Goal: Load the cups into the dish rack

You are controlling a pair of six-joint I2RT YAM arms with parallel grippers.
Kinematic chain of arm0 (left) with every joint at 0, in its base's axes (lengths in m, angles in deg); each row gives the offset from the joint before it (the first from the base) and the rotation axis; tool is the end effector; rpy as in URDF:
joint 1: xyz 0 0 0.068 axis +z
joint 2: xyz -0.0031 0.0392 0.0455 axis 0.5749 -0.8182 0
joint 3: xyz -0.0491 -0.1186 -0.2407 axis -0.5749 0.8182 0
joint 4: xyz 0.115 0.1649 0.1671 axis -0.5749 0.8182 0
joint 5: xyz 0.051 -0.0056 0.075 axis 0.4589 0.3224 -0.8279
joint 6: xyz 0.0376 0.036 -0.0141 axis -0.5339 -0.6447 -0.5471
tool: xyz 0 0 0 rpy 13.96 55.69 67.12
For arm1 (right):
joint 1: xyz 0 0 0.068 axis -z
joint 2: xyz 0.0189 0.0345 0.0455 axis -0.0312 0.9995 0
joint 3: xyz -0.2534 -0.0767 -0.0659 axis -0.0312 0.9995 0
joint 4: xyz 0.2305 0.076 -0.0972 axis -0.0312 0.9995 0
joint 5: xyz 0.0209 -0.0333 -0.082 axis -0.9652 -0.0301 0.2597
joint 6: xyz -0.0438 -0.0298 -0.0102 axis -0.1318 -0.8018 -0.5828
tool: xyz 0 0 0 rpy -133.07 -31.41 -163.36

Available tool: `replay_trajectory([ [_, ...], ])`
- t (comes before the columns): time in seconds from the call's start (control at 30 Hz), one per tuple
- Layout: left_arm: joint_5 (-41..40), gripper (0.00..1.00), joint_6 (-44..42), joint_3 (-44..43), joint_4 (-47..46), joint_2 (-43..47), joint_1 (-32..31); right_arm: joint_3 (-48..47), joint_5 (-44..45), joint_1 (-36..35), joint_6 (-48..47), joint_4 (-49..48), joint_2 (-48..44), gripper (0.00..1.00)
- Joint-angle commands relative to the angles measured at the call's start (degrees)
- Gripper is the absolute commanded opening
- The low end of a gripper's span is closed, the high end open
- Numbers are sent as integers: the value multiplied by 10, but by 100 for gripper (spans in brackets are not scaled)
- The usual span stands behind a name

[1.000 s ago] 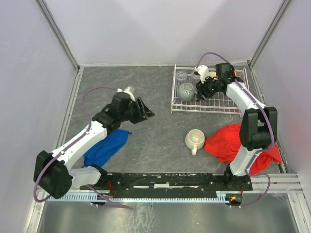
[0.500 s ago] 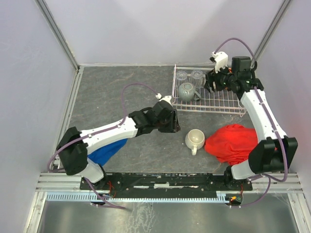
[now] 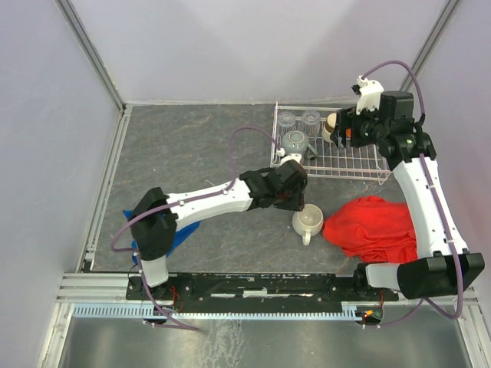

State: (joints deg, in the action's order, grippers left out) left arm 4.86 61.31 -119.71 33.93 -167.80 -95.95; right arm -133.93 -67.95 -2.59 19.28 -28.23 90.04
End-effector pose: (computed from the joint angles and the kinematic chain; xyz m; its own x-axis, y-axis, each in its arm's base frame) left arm 0.1984 -0.3459 0.2617 -0.8266 0.0834 -0.5565 0.3469 0.8542 -0.3873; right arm 0.2788 0.0306 0.4015 -0.5317 -0.0740 -0.8437 -0.3098 0.9441 0.1124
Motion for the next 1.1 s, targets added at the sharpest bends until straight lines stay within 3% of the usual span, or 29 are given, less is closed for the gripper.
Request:
replay_trajectory([
  [0.0, -38, 49, -12, -79, 61, -54, -23, -19, 41, 1, 20, 10, -35, 82],
  [0.17, -71, 44, -4, -152, 131, -110, -41, -15, 40, 1, 20, 11, -42, 81],
  [0.4, -93, 42, 5, -179, 177, -144, -49, -2, 40, 0, 17, 3, -49, 82],
  [0.8, -103, 40, -2, -200, 184, -180, -50, -2, 44, 0, 19, 6, -58, 82],
  [1.07, -108, 8, -7, -254, 211, -216, -50, -4, 51, -6, 16, 7, -61, 82],
])
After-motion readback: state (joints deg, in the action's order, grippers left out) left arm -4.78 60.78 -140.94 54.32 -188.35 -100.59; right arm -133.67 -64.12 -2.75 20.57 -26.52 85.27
